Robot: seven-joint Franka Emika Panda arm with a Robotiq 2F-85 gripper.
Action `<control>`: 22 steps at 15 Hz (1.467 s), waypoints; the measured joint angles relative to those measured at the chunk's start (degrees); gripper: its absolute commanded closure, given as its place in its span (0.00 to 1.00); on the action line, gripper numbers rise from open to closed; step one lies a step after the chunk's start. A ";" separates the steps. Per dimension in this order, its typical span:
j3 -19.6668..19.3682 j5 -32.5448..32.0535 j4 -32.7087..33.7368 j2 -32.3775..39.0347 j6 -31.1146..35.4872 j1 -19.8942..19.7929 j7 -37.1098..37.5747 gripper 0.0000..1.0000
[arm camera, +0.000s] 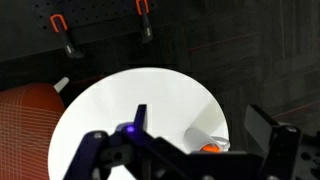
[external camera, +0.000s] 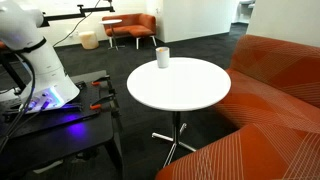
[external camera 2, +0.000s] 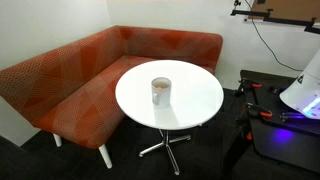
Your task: Put the orange marker from the white cup on the table
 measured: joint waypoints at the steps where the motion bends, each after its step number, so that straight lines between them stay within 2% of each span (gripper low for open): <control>1: 0.00 0.00 0.00 0.00 0.00 0.00 0.00 0.00; 15: 0.26 -0.43 -0.01 0.00 0.72 -0.16 -1.24 0.00; 22: 0.13 -2.94 -0.42 1.77 12.53 -0.12 -10.46 0.00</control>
